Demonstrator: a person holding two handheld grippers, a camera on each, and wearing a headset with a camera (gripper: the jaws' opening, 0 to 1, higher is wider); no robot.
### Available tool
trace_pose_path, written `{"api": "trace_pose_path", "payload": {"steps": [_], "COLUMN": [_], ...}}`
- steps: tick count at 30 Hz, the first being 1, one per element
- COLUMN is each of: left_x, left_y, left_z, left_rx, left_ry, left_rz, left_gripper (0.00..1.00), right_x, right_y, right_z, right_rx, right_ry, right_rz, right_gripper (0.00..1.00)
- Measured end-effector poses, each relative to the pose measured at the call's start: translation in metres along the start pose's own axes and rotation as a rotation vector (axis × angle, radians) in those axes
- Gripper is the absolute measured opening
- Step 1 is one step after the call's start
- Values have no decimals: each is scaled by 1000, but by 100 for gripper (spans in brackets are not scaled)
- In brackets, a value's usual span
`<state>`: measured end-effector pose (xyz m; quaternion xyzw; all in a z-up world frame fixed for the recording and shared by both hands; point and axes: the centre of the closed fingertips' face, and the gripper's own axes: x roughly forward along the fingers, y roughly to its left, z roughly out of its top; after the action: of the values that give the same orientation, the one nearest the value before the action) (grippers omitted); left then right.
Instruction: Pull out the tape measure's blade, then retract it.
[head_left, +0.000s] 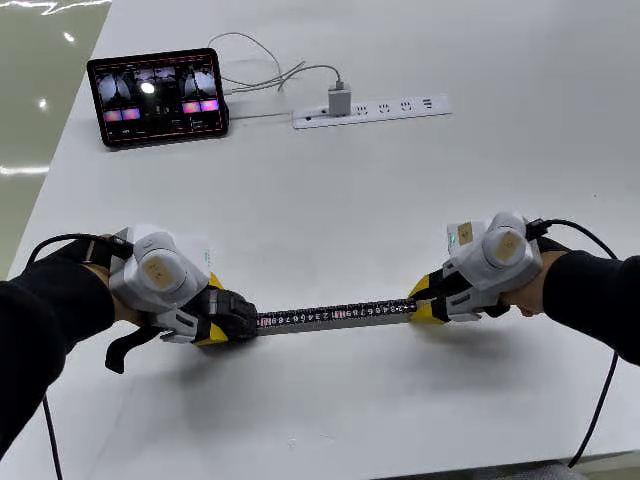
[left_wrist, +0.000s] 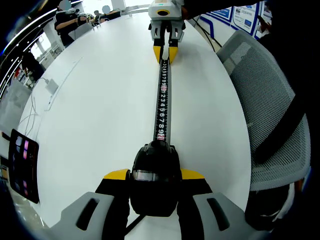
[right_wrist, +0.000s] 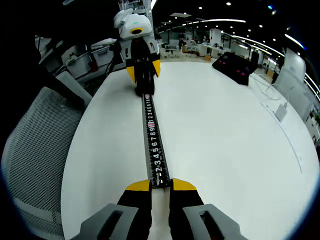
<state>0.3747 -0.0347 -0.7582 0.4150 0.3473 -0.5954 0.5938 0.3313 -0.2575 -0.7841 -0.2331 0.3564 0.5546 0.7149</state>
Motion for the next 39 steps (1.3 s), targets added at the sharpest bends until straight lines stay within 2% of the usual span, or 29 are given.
{"api": "trace_pose_path", "payload": {"steps": [39], "left_x": [2], "left_y": [2], "left_z": [-2], "left_rx": [-2], "left_ry": [-2], "left_rz": [2], "left_gripper": [30], "right_x": [-15], "right_y": [-7], "right_z": [-20], "right_rx": [23], "right_ry": [19], "right_rz": [-8], "right_gripper": [7]}}
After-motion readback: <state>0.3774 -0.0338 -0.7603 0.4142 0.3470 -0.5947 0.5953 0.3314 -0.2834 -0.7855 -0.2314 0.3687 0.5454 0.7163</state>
